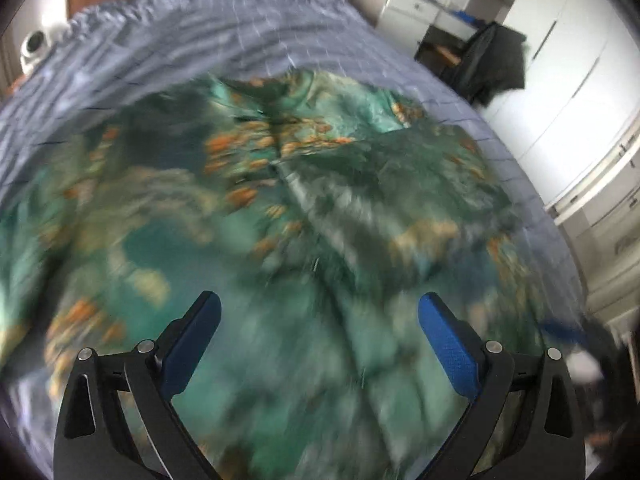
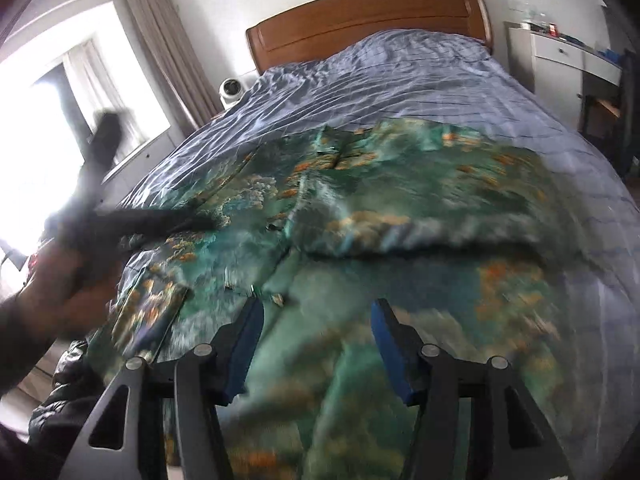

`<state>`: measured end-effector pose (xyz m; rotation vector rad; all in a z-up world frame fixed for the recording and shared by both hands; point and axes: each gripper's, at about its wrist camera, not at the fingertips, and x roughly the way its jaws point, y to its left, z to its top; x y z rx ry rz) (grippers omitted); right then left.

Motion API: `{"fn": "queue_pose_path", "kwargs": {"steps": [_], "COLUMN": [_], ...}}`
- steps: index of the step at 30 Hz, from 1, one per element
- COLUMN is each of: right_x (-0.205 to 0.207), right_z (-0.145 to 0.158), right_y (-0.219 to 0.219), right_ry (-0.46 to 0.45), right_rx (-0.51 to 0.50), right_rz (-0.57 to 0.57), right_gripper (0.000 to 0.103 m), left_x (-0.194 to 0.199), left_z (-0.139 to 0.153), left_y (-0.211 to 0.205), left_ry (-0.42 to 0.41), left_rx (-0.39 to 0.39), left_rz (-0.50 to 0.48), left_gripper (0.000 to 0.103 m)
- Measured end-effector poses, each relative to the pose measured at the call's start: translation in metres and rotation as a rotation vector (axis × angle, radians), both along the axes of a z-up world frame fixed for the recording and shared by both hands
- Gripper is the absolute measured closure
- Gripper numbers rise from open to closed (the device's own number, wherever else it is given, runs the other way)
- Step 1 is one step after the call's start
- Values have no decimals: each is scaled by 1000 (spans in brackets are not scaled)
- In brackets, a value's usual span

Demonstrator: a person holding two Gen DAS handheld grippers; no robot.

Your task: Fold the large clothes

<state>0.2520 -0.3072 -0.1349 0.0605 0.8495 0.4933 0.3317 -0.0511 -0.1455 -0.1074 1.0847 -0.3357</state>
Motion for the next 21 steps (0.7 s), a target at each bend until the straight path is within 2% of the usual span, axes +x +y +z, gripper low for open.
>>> {"fn": "queue_pose_path", "kwargs": {"steps": [1,3,5,6,8,11,15,18,21], "right_x": [-5,-19,-33,-37,-42,-34,-10,28,88], "right_z": [1,5,7,8,7,7,13,18,14], "right_y": [-5,-18,-32,-37,-46,-56,-71,-82,-93], "right_ry": [-2,-8,-13,-15,-15,-12,-43,-74,-56], "right_rx": [3,4,0,-3,-11,-16,-37,-79,-116], "right_rz": [-8,-30,-55,-67,-85,-104,-134,-153,-194], "right_gripper": [46,46,46,46,46,46,46,46,46], "left_x": [16,40,54,59,63,67,81,88,80], "left_z": [-10,-26,-38,-42,-42,-25,-3,-18,-38], "left_y": [-8,-20,-29,-33,-39,-39,-13,-1,-6], "left_ry": [27,95,170,194,180,125,55,99,110], "left_rx": [7,7,-36,-44,-15,8,0,-25,6], "left_rz": [16,41,33,31,36,45,113,127,107], "left_gripper": [6,25,59,65,92,94,94,93,90]}}
